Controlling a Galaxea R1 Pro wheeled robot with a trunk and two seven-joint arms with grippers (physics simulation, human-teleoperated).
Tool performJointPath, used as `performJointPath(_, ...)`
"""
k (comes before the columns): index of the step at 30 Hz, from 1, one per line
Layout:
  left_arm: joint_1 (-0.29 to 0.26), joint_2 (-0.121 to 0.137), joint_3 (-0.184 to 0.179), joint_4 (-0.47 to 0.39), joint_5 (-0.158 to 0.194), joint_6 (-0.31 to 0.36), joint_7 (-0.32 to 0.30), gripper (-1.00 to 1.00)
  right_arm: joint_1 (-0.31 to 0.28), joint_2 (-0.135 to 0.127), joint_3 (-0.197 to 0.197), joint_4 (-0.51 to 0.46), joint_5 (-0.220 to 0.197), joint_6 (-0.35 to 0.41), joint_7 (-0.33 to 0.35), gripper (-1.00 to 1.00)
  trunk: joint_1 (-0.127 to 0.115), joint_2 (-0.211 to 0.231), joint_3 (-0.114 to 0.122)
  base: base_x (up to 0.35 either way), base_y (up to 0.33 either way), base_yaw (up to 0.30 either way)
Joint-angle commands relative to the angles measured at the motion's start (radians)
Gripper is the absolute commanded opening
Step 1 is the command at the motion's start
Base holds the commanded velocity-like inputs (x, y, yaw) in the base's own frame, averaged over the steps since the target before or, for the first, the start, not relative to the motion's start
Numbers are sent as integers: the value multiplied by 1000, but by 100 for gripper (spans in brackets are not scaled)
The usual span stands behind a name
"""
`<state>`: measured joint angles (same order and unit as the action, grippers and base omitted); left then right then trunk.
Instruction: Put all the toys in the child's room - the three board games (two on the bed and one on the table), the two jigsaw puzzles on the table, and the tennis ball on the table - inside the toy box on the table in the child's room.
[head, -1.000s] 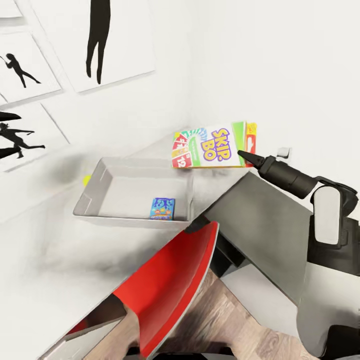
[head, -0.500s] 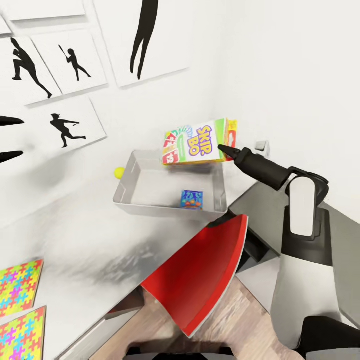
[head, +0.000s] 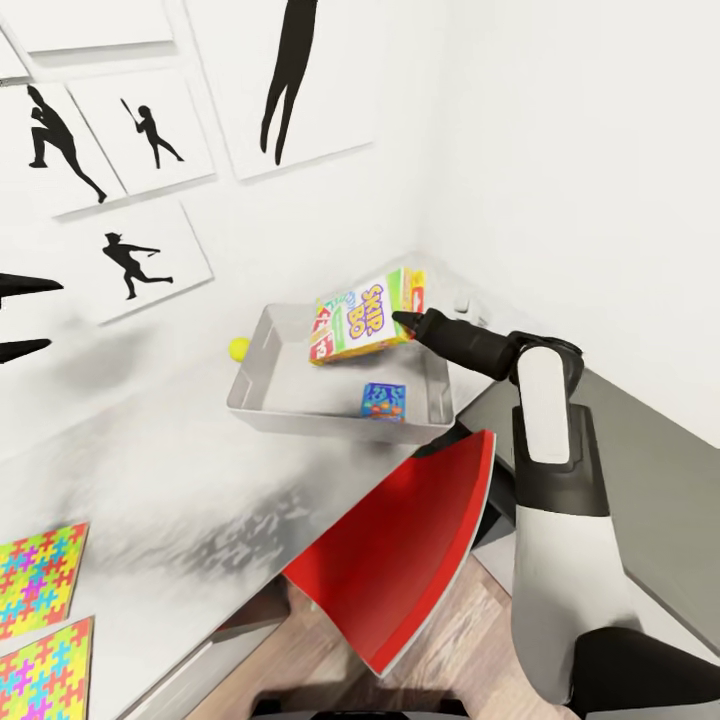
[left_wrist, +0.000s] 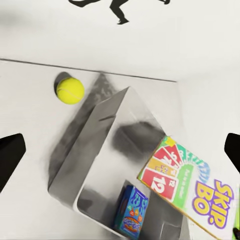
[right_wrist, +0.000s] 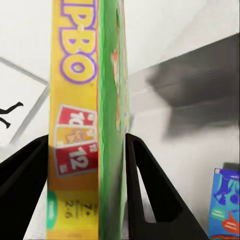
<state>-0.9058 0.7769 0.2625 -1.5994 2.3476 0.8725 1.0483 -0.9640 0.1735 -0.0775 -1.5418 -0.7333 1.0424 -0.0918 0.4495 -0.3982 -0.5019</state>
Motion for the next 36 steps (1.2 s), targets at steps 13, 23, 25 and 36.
performJointPath(13, 154, 0, -1, -9, 9, 21, 21, 100, 12, 1, 4, 399, -107, -297, 192, -100, 1, -2, 8, 0, 0, -1)
performJointPath(23, 188, 2, 44, -8, 9, 56, 19, 100, 1, 0, 18, 532, -88, -349, 339, -100, 1, -2, 8, 0, 0, 0)
performJointPath(25, 188, 3, 45, -8, 9, 56, 20, 100, -2, 0, 18, 552, -71, -349, 344, -100, 1, -2, 8, 0, 0, 0)
performJointPath(36, 205, 28, 40, -9, 9, 67, 36, 100, 2, -33, 0, 487, -48, -346, 373, -100, 1, -2, 8, 0, 0, 0)
